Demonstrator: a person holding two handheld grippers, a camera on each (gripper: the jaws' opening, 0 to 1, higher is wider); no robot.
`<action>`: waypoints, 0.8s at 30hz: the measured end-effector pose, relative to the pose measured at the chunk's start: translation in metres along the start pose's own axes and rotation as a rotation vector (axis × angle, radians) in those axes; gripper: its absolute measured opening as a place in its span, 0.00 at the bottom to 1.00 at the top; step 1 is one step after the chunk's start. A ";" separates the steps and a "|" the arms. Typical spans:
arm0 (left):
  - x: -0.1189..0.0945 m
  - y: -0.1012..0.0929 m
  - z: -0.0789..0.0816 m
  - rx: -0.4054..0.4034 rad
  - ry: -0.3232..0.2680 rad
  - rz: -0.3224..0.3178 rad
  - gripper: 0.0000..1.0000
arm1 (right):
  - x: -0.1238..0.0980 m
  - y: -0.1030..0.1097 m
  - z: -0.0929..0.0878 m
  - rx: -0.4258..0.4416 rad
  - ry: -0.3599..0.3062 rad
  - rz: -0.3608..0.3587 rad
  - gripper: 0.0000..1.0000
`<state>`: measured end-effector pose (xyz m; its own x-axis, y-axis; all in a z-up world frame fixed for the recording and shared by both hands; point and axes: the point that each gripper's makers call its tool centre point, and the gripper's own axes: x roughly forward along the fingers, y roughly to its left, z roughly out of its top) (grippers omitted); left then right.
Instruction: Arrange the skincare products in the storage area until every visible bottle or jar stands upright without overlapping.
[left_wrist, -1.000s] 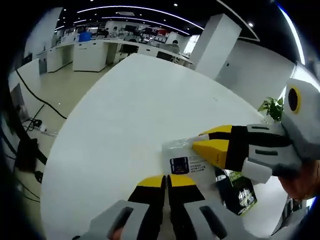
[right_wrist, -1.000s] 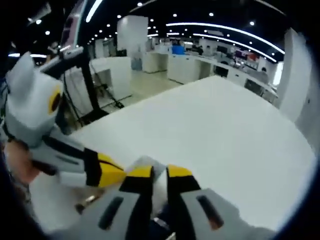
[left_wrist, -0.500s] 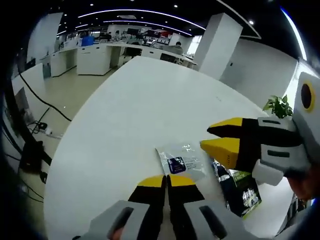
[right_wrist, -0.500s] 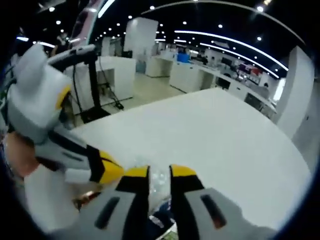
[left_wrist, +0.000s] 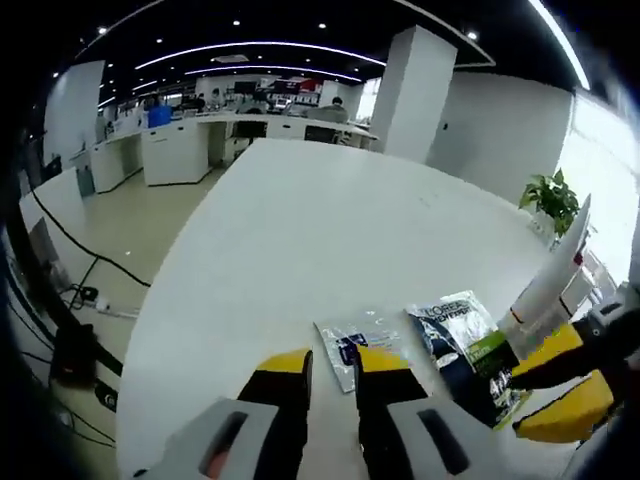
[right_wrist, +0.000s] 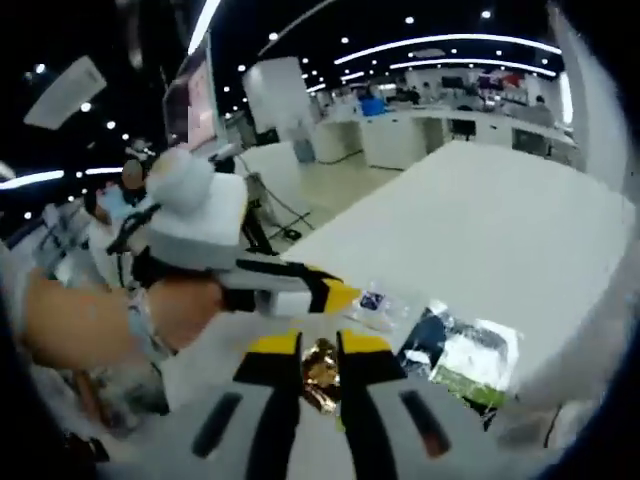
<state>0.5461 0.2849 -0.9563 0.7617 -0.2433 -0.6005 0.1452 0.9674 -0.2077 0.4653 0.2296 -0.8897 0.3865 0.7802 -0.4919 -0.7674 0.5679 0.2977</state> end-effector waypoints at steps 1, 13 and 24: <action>0.003 -0.002 0.001 0.008 0.002 0.001 0.27 | -0.007 0.001 -0.002 0.002 -0.004 0.003 0.13; 0.031 -0.014 -0.010 0.084 0.124 -0.013 0.48 | -0.049 -0.021 -0.029 0.112 -0.021 -0.088 0.12; 0.031 -0.020 -0.019 0.249 0.139 -0.027 0.46 | -0.068 -0.032 -0.036 0.161 -0.050 -0.140 0.11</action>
<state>0.5548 0.2570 -0.9857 0.6641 -0.2595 -0.7012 0.3279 0.9439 -0.0388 0.4457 0.1491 -0.8952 0.5112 0.7005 -0.4980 -0.6146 0.7030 0.3579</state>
